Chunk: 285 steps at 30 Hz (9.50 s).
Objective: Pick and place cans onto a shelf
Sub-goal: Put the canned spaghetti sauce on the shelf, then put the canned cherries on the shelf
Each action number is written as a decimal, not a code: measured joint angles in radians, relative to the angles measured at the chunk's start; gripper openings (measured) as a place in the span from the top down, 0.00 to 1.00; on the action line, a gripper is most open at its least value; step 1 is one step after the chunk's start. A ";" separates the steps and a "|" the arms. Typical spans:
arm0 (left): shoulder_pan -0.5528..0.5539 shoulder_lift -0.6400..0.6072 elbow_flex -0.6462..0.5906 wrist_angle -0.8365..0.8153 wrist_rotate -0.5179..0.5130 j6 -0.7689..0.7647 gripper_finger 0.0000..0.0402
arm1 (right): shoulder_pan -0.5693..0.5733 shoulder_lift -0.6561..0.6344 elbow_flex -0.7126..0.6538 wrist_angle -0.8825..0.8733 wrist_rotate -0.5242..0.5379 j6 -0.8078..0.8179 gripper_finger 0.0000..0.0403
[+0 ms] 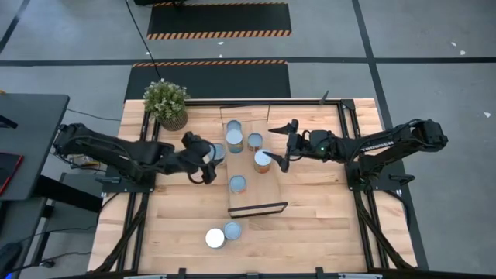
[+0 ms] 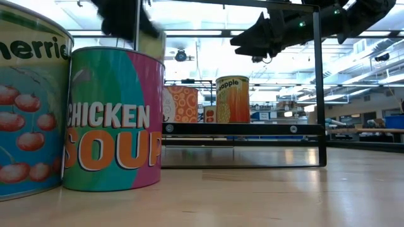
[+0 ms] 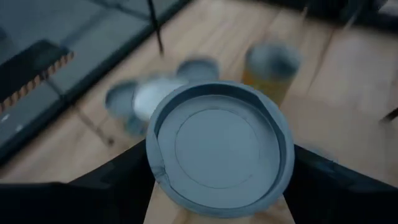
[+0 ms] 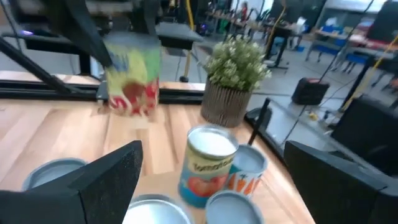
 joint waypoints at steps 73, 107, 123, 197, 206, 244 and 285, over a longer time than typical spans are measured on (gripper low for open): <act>0.050 0.301 0.241 0.338 -0.006 0.418 0.21 | 0.160 0.316 0.333 0.002 0.285 -0.207 0.24; -0.025 0.118 0.004 0.474 -0.071 0.510 0.06 | 0.263 0.107 0.220 -0.274 0.196 -0.058 0.24; -0.054 0.059 -0.178 0.472 -0.076 0.342 0.06 | 0.272 -0.046 -0.114 -0.076 -0.004 0.093 0.23; -0.098 0.066 -0.480 0.691 0.071 0.103 0.06 | 0.251 0.348 -0.230 0.468 -0.091 0.134 0.05; -0.098 0.066 -0.480 0.686 0.071 0.102 0.06 | 0.251 0.190 -0.230 0.225 -0.088 0.156 0.05; -0.090 0.276 -0.479 0.893 0.064 0.090 0.06 | 0.271 0.251 -0.212 0.147 0.155 0.333 0.05; -0.127 -0.029 -0.343 0.411 0.419 0.079 0.06 | 0.285 -0.104 -0.209 -0.062 0.281 0.227 0.05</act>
